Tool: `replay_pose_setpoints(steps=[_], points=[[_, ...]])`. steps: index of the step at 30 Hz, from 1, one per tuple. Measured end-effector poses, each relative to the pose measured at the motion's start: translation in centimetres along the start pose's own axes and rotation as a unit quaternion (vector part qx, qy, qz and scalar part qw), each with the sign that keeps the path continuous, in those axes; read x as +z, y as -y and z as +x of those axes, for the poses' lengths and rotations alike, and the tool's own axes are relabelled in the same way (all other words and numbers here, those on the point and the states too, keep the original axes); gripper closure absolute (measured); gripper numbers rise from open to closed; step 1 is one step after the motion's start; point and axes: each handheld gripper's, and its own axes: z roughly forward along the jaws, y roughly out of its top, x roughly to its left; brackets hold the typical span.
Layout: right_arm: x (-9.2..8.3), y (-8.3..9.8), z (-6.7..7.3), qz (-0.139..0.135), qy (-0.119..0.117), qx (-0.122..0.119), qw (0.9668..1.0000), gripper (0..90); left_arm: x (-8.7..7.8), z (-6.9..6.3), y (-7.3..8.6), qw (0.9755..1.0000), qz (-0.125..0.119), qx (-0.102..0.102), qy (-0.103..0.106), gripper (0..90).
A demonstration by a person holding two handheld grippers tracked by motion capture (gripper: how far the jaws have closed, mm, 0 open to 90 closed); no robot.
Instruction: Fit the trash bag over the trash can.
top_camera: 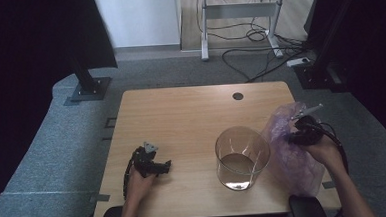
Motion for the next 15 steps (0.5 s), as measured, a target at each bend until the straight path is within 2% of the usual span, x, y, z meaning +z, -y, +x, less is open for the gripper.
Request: replay_pose_setpoints(steps=[15], points=[[-4.0,-1.1,0.7,-0.027,-0.002,-0.021,0.9994,80.9,0.0,0.0,0.0,1.0000,0.000,0.000,0.000,0.0]])
